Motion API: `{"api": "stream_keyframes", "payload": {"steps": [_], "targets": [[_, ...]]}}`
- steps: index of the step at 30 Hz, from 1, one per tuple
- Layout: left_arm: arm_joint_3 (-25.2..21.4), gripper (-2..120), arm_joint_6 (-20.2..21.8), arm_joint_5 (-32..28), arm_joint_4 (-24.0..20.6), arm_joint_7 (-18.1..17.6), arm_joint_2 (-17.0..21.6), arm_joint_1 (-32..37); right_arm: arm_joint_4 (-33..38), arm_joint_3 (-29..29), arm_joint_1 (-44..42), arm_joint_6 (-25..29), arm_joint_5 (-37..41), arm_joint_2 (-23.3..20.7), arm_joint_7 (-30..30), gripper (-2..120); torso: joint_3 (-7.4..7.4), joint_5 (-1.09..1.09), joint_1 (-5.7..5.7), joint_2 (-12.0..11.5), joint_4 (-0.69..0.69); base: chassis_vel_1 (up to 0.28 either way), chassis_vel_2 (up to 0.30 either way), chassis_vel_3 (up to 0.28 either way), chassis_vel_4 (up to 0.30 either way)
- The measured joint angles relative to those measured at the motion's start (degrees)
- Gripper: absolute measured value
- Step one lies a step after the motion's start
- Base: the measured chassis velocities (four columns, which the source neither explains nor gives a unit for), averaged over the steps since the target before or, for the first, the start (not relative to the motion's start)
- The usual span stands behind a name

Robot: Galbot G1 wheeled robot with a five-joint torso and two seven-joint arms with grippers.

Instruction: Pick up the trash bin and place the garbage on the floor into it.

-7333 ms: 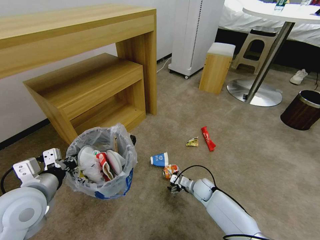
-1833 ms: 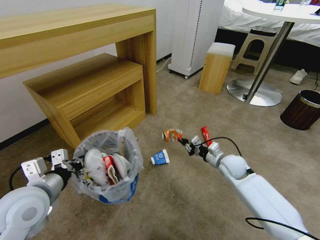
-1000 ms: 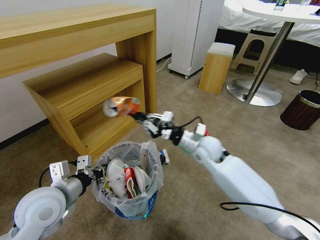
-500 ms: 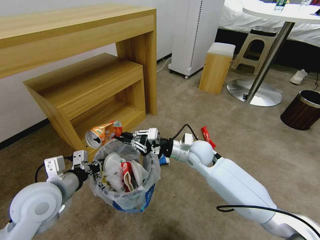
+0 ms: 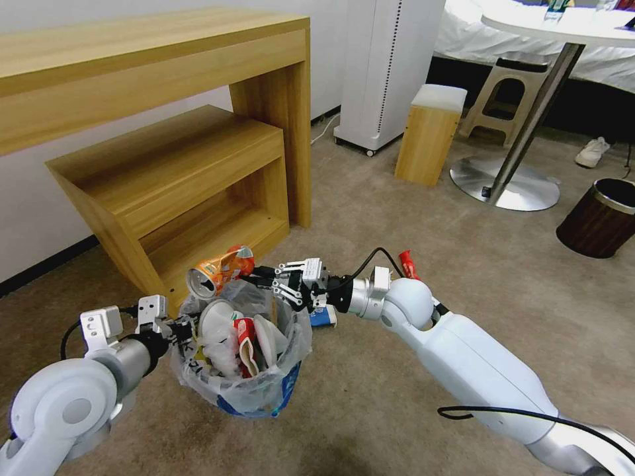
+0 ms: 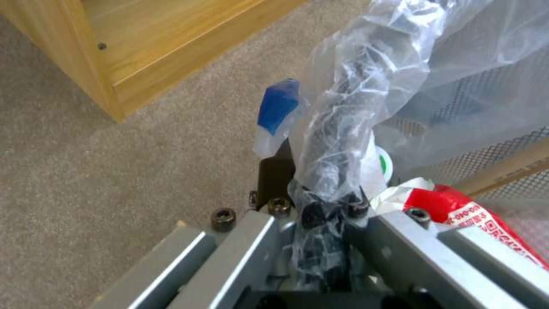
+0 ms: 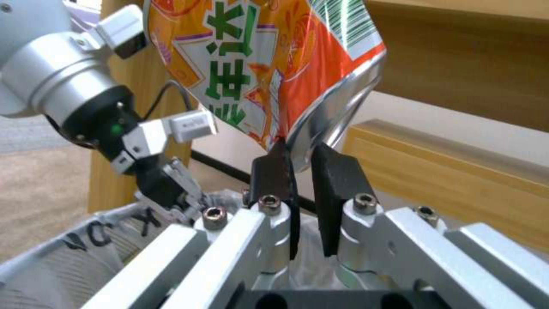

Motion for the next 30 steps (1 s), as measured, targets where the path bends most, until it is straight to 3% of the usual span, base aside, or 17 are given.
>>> {"api": "stream_keyframes", "payload": {"steps": [4, 10, 12, 14, 16, 18, 23, 26, 30], "targets": [[-0.01, 1, 0.00, 0.02, -0.65, 0.34, -0.03, 0.38, -0.53, 0.37, -0.37, 0.00, -0.49, -0.21, 0.58, 10, 0.00, 0.00, 0.00, 0.00, -0.01, 0.000, 0.000, 0.000, 0.000], [0.10, 1, 0.11, 0.02, -2.41, 0.47, -0.30, 1.00, -0.44, 0.52, -0.73, -0.31, -1.04, -0.27, 1.67, 33, 0.00, 0.00, 0.00, 0.00, 0.00, 0.000, 0.000, 0.000, 0.000], [0.11, 1, 0.13, 0.01, -2.56, 0.47, -0.32, 1.01, -0.44, 0.53, -0.73, -0.31, -1.14, -0.30, 1.62, 34, 0.00, 0.00, 0.00, 0.00, 0.00, 0.000, 0.000, 0.000, 0.000], [0.11, 1, 0.18, -0.20, -3.05, 0.43, -0.32, 0.93, -0.53, 0.78, -0.82, -0.31, -1.60, -0.51, 1.32, 49, 0.00, 0.00, 0.00, 0.00, 0.00, 0.000, 0.000, 0.000, 0.000], [0.08, 1, 0.19, -0.32, -3.11, 0.42, -0.28, 0.89, -0.54, 0.87, -0.96, -0.36, -1.60, -0.64, 1.52, 52, 0.00, 0.00, 0.00, 0.00, 0.00, 0.000, 0.000, 0.000, 0.000], [0.00, 1, 0.21, -0.74, -3.37, 0.47, -0.29, 0.85, -0.64, 1.05, -1.31, -0.43, -1.76, -1.02, 1.69, 64, 0.00, 0.00, 0.00, 0.00, 0.00, 0.000, 0.000, 0.000, 0.000], [0.01, 1, 0.21, -0.98, -3.48, 0.94, -0.91, 0.72, -0.65, 1.15, -1.85, -0.46, -1.83, -1.66, 1.59, 78, 0.00, 0.00, 0.00, 0.00, 0.00, 0.000, 0.000, 0.000, 0.000], [0.08, 1, 0.19, -0.96, -3.48, 0.95, -1.06, 0.40, -0.42, 1.47, -2.17, -0.46, -1.94, -1.90, 1.25, 92, 0.00, 0.00, 0.00, 0.00, 0.00, 0.000, 0.000, 0.000, 0.000], [-0.22, 1, 0.17, -0.96, -3.44, 0.93, -0.81, 0.36, -0.07, 2.14, -2.66, -0.43, -1.97, -2.16, 1.19, 98, 0.00, 0.00, 0.00, 0.00, 0.00, 0.000, 0.000, 0.000, 0.000]]}}
